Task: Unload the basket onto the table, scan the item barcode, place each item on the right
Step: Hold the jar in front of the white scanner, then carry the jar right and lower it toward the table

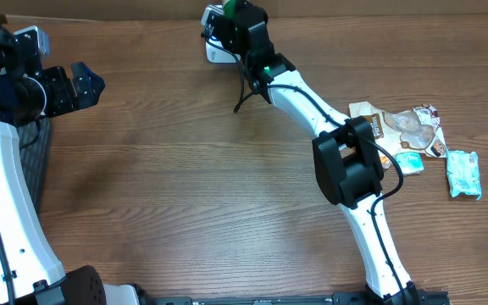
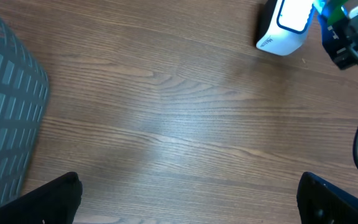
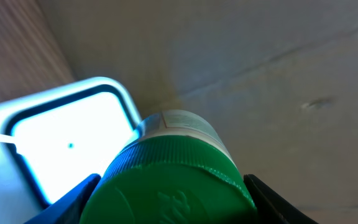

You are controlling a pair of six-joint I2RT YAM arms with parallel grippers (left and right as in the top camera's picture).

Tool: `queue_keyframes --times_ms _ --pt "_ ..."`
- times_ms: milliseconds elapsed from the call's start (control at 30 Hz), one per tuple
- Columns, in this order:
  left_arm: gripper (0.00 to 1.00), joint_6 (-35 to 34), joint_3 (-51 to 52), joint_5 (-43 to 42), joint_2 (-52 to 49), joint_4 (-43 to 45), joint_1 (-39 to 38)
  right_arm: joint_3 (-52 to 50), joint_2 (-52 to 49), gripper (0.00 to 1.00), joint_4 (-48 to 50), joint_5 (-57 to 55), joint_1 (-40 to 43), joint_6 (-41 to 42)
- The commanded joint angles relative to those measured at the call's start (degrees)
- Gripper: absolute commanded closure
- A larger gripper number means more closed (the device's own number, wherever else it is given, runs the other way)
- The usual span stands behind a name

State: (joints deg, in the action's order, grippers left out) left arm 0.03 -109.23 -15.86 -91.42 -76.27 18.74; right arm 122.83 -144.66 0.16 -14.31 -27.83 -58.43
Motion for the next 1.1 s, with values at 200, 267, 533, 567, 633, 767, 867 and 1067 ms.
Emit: queue_keyframes --times_ms 200,267,533,567,633,767,867,1067 --pt "0.00 0.87 -0.20 -0.09 -0.09 0.15 -0.39 0.33 19.82 0.76 -21.22 9.64 -1.36 30.01" --pt "0.00 0.87 -0.20 -0.09 -0.09 0.15 -0.39 0.33 23.43 0.76 -30.67 13.64 -1.36 37.35" --pt "0.00 0.87 -0.20 -0.09 -0.09 0.15 -0.39 0.24 28.81 0.74 -69.55 17.68 -1.36 49.55" --pt "0.00 0.87 -0.20 -0.09 -0.09 0.15 -0.39 -0.24 28.55 0.75 -73.42 17.73 -1.33 50.56" --pt "0.00 0.87 -0.20 -0.09 -0.09 0.15 -0.39 -2.60 28.22 0.75 -79.19 18.97 -1.33 51.39" --pt "0.00 0.87 -0.20 -0.09 -0.09 0.17 -0.39 -11.28 28.04 0.75 -82.49 18.91 -1.18 52.33" --pt "0.00 0.87 -0.20 -0.09 -0.09 0.15 -0.39 -19.58 28.04 0.75 -80.76 17.44 0.11 55.04" --pt "0.00 0.87 -0.20 -0.09 -0.09 0.15 -0.39 -26.82 28.04 0.82 -79.38 11.10 6.40 67.69"
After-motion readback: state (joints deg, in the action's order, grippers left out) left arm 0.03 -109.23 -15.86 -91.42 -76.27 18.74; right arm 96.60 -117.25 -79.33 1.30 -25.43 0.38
